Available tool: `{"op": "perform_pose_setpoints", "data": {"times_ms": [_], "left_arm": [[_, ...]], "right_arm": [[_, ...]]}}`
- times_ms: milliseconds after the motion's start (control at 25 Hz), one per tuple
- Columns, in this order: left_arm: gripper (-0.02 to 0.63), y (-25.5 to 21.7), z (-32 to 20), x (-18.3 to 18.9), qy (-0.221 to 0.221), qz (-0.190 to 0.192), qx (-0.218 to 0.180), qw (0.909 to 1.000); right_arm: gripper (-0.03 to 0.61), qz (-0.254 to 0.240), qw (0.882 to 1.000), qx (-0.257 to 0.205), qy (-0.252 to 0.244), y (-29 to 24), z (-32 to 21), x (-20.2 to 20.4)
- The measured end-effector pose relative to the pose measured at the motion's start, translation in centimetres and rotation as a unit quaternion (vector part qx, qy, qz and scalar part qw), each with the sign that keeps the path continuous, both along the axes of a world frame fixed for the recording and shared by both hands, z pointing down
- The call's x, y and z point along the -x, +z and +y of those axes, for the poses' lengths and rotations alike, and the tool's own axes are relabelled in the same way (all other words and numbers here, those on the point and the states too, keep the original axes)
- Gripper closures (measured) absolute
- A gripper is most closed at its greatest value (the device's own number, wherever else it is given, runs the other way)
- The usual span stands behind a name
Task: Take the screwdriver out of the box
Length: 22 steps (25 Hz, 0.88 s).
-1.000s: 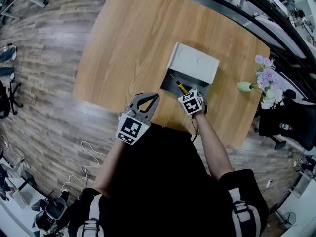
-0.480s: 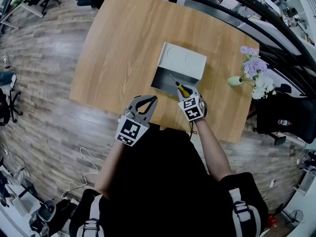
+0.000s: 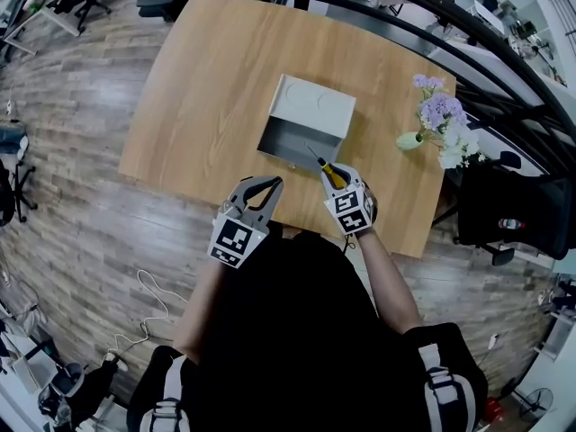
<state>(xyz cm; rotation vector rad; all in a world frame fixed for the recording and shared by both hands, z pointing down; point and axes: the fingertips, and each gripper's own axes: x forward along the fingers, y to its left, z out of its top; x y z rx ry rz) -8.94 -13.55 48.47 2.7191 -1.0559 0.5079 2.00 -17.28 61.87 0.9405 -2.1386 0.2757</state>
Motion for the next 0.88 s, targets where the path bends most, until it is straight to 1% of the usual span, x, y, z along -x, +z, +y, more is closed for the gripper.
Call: {"op": "perform_pose_setpoints", "data": {"times_ms": [280, 600, 760, 880], "left_arm": [[0.592, -0.6, 2.4, -1.8, -0.027, 0.000, -0.005, 0.9996], [0.592, -0.5, 5.9, -4.2, -0.045, -0.014, -0.004, 0.9989], [0.592, -0.6, 7.1, -5.8, -0.052, -0.015, -0.008, 0.9985], [0.591, -0.7, 7.8, -6.8, -0.056, -0.016, -0.011, 0.9982]], "right_arm": [[0.491, -0.006, 0.999, -0.016, -0.039, -1.3, 3.1, -2.1], [0.491, -0.042, 0.996, -0.052, -0.059, -4.2, 5.3, -4.0], [0.491, -0.072, 0.993, -0.078, -0.059, -6.3, 5.8, -5.3], [0.491, -0.091, 0.991, -0.084, -0.049, -7.6, 6.3, -6.4]]}}
